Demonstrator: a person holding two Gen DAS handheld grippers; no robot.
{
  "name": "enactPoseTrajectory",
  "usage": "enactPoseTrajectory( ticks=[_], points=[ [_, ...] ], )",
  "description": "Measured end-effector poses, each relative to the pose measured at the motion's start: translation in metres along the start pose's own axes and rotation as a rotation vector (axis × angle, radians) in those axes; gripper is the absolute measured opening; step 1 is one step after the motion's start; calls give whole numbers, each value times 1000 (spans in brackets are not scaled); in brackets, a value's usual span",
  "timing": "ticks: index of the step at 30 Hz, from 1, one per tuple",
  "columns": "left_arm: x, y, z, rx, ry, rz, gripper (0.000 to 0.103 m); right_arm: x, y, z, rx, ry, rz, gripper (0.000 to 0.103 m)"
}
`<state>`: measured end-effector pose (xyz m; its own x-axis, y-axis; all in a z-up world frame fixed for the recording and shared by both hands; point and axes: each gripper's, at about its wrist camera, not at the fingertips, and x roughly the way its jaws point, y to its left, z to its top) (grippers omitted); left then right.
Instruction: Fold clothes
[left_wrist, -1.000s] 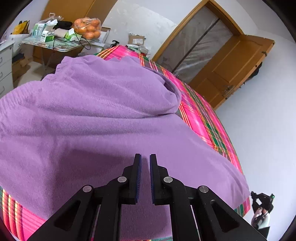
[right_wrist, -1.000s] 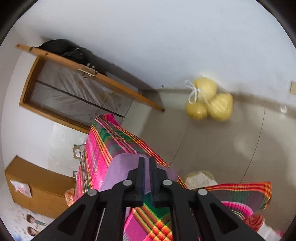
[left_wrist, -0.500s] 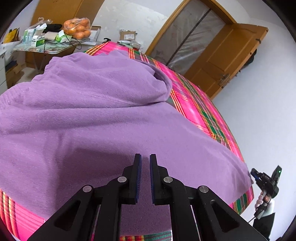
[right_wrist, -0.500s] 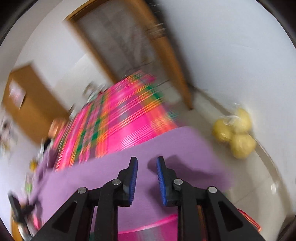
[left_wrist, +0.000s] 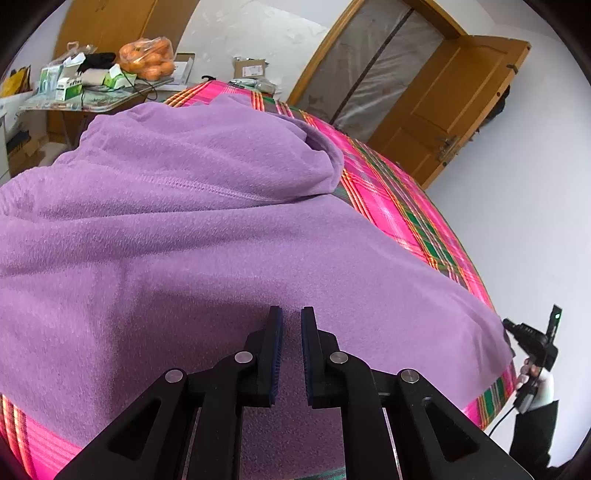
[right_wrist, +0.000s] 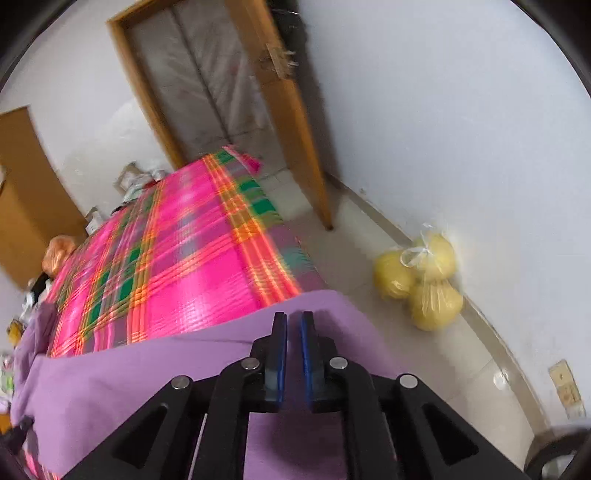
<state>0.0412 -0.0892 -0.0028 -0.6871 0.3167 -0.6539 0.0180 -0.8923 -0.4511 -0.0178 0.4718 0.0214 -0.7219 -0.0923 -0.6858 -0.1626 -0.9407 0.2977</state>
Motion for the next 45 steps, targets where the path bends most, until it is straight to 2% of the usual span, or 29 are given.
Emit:
enactPoseTrajectory(
  ticks=[1, 4, 6, 8, 9, 10, 12, 14, 16, 18, 19, 20, 21, 22, 28, 32, 36, 39, 41, 45],
  points=[
    [0, 0, 0, 3, 0, 2, 10, -1, 8, -3, -21, 8, 43, 9],
    [0, 0, 1, 10, 1, 3, 10, 5, 36, -8, -117, 40, 89, 9],
    [-1, 2, 1, 6, 1, 3, 10, 16, 37, -5, -125, 78, 48, 9],
    [-4, 4, 1, 3, -2, 9, 10, 23, 28, 2, -94, 85, 47, 4],
    [-5, 6, 1, 1, -6, 17, 10, 23, 20, 7, -70, 78, 33, 8],
    [-7, 8, 1, -2, -9, 22, 10, 21, 11, 13, -50, 63, -31, 11],
    [-10, 12, 1, -8, -17, 31, 10, 11, -4, 21, -24, 23, -108, 32],
    [-13, 16, 1, -13, -24, 40, 10, 5, -15, 20, -14, 35, -100, 42],
    [-13, 17, 2, -16, -26, 39, 10, -1, -25, 20, -4, 47, -93, 42],
    [-12, 17, 2, -11, -27, 41, 10, 3, -31, 15, -13, 87, -88, 38],
    [-11, 17, 2, -8, -28, 42, 10, 7, -33, 14, -20, 103, -84, 30],
    [-11, 16, 2, -7, -28, 44, 10, 10, -31, 18, -20, 96, -78, 17],
    [-11, 16, 2, -7, -28, 45, 10, 14, -30, 23, -19, 88, -72, 8],
    [-12, 17, 2, -10, -27, 42, 10, 17, -29, 26, -19, 81, -66, 4],
    [-11, 16, 2, -8, -28, 46, 10, 16, -29, 36, 9, 23, -43, 4],
    [-12, 17, 3, -7, -27, 53, 10, 14, -33, 39, 20, -4, -102, 6],
    [-18, 23, 6, -7, -52, 97, 10, -7, -10, 29, -36, -49, -9, 8],
    [-23, 35, 10, -38, -75, 139, 10, -15, 29, 13, -143, -40, 96, 8],
    [-26, 47, 11, -64, -81, 175, 10, -11, 58, 3, -209, -3, 164, 8],
    [-30, 59, 13, -88, -84, 162, 10, 3, 114, -18, -344, 79, 271, 8]
  ],
)
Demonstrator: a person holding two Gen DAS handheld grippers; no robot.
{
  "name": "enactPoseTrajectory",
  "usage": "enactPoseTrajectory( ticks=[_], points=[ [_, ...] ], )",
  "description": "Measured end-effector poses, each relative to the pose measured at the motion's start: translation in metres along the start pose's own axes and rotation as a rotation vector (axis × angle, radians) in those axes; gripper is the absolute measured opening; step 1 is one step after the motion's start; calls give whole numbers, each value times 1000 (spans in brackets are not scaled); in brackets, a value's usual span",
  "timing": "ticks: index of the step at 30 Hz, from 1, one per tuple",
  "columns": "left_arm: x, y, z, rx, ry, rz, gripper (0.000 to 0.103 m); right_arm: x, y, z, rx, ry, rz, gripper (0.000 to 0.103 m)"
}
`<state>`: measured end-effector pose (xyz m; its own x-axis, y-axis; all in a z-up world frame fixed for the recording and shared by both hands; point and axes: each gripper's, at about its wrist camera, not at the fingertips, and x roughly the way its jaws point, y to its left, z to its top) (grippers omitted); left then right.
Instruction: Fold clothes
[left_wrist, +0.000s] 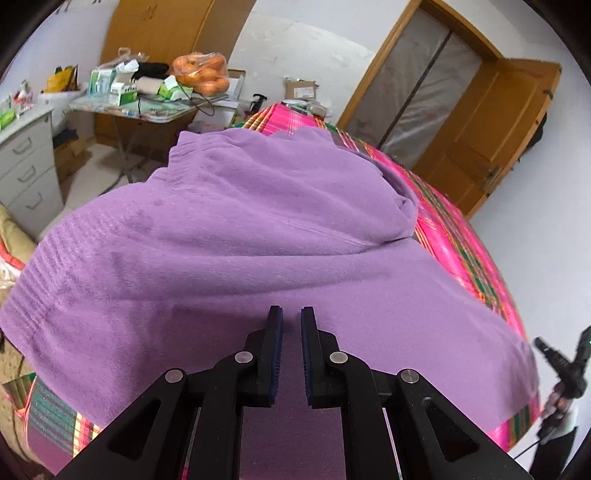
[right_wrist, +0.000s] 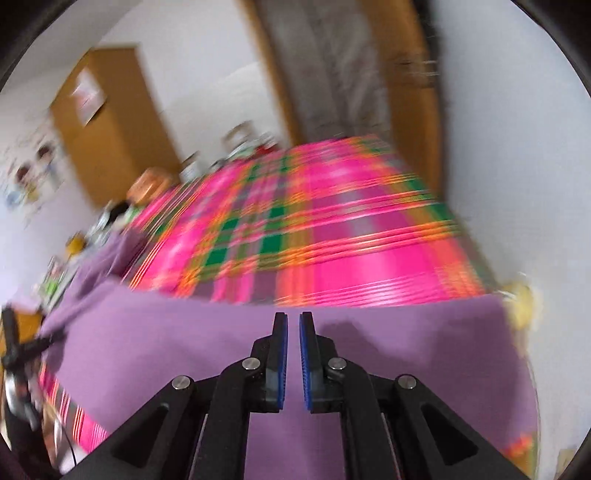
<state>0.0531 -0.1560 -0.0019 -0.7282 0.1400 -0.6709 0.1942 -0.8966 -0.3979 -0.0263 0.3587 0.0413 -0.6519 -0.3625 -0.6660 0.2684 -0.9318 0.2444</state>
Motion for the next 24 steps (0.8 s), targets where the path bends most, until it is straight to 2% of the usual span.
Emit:
enactPoseTrajectory(
  ticks=[4, 9, 12, 17, 24],
  points=[
    [-6, 8, 10, 17, -22, 71, 10, 34, 13, -2, -20, 117, -65, 5],
    [-9, 35, 28, -34, -48, 96, 10, 32, 16, 2, -4, 99, -93, 7],
    [-1, 42, 31, -56, -26, 73, 10, 28, 25, 9, -8, 79, -73, 9],
    [-10, 39, 32, -64, -59, 38, 10, 24, 58, 29, -49, 56, -14, 10],
    [-18, 27, 47, -48, -128, 2, 10, 47, 133, 72, -188, 27, 121, 26]
  ],
)
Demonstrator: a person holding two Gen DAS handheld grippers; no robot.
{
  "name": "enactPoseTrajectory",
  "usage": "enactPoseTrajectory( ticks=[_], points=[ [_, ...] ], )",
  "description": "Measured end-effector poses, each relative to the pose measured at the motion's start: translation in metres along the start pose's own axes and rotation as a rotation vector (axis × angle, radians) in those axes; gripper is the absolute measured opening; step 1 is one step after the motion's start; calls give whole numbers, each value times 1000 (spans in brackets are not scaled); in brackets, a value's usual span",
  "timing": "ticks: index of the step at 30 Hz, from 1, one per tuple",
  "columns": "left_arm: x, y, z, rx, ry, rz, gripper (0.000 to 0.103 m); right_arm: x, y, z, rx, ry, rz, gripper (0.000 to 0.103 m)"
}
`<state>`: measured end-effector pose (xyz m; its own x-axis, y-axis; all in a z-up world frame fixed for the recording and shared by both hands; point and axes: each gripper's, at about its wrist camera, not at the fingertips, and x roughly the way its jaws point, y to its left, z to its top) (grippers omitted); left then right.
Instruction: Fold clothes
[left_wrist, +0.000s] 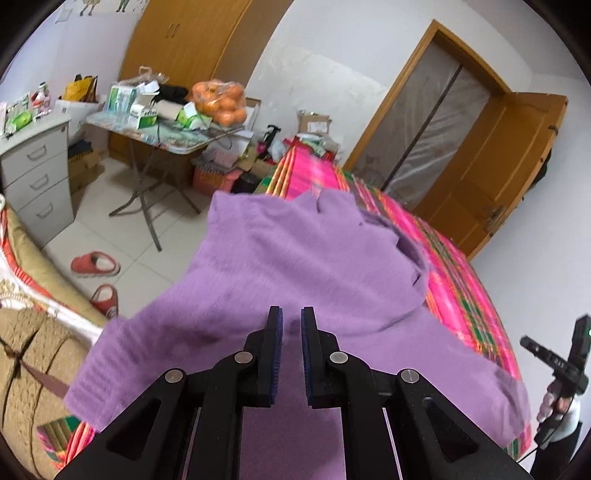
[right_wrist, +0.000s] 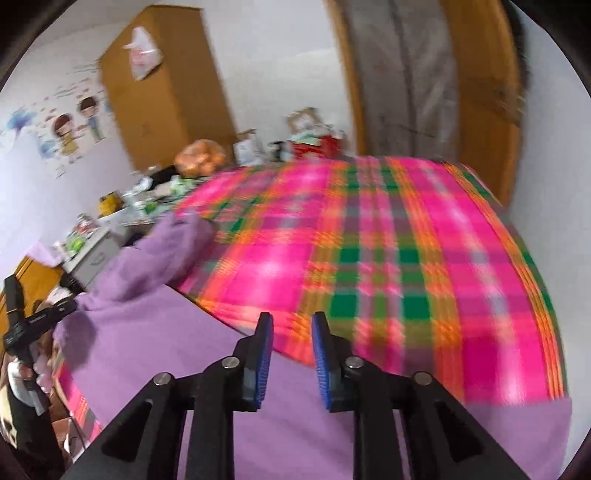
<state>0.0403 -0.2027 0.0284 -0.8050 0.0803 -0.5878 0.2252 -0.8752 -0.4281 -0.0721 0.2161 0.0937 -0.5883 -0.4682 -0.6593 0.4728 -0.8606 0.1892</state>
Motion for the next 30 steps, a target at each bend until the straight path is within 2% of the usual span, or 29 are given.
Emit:
enactPoseTrajectory(
  ticks=[7, 13, 16, 22, 26, 28, 29, 30],
  points=[
    [23, -19, -21, 67, 29, -4, 10, 66, 68, 54, -144, 39, 103, 29],
    [29, -27, -27, 127, 20, 17, 10, 137, 101, 97, -195, 109, 129, 29],
    [29, -29, -29, 148, 29, -6, 10, 181, 111, 121, -201, 150, 126, 30],
    [28, -27, -29, 138, 31, -30, 10, 252, 126, 146, -212, 213, 124, 31],
    [29, -28, -29, 138, 35, -31, 10, 277, 137, 146, -232, 255, 141, 31],
    [30, -27, -28, 135, 39, -32, 10, 283, 141, 143, -262, 262, 113, 10],
    [30, -27, -28, 134, 40, -33, 10, 284, 141, 142, -273, 261, 96, 4],
    [30, -26, -28, 132, 41, -33, 10, 282, 137, 141, -262, 252, 89, 4]
  ],
)
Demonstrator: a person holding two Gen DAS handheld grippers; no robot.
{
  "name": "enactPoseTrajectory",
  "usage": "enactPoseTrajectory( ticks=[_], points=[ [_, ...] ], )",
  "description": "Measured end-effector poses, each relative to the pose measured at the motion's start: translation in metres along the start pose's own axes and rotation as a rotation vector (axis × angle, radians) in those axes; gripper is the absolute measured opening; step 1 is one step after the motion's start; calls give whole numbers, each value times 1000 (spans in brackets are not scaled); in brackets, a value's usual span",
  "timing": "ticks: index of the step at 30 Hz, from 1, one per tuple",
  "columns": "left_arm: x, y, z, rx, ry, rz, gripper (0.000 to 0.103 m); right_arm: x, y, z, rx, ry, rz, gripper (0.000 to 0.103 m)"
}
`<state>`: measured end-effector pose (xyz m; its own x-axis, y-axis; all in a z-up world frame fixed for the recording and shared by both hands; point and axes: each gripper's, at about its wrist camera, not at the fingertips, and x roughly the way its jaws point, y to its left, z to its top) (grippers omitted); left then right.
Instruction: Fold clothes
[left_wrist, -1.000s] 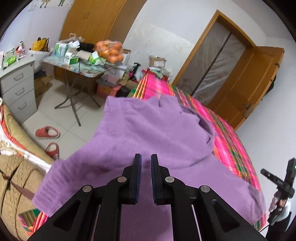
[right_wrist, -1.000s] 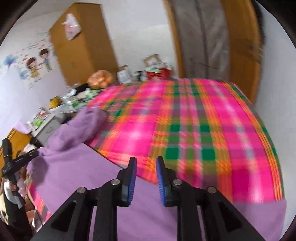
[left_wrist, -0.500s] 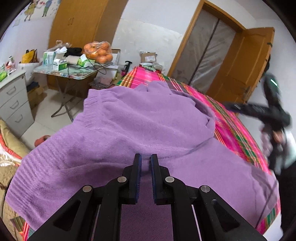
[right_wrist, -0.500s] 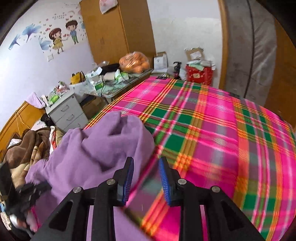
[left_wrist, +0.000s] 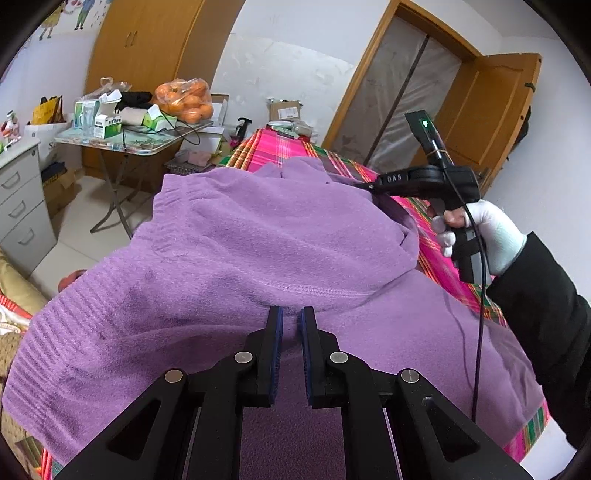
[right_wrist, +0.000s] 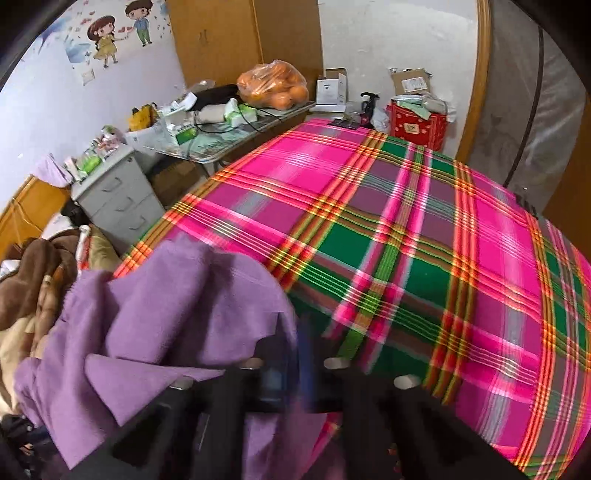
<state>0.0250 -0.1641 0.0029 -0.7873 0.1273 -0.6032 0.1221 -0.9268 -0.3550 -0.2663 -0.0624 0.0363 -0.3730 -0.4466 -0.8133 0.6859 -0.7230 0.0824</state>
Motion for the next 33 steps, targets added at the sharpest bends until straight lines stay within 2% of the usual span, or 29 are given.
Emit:
enactPoseTrajectory(
  ticks=[5, 9, 17, 19, 23, 26, 28, 30, 33],
  points=[
    [2, 1, 1, -3, 5, 5, 10, -30, -28, -11, 104, -88, -15, 4],
    [3, 2, 1, -6, 9, 10, 10, -68, -57, -33, 193, -156, -48, 4],
    [4, 2, 1, -11, 15, 17, 10, -164, -84, -105, 343, -319, -80, 4],
    [4, 2, 1, -11, 16, 20, 10, -177, -83, -124, 357, -300, -67, 4],
    [4, 2, 1, -12, 17, 24, 10, -164, -70, -147, 241, -125, -32, 8],
    [5, 2, 1, -12, 18, 27, 10, -166, -76, -148, 215, -135, -51, 10],
    [5, 2, 0, -13, 18, 27, 10, -173, -80, -137, 205, -189, -65, 18],
    [5, 2, 0, -13, 18, 26, 10, -175, -81, -124, 175, -226, -73, 35],
    [4, 1, 0, -13, 19, 26, 10, -168, -79, -101, 130, -244, -70, 35]
  ],
)
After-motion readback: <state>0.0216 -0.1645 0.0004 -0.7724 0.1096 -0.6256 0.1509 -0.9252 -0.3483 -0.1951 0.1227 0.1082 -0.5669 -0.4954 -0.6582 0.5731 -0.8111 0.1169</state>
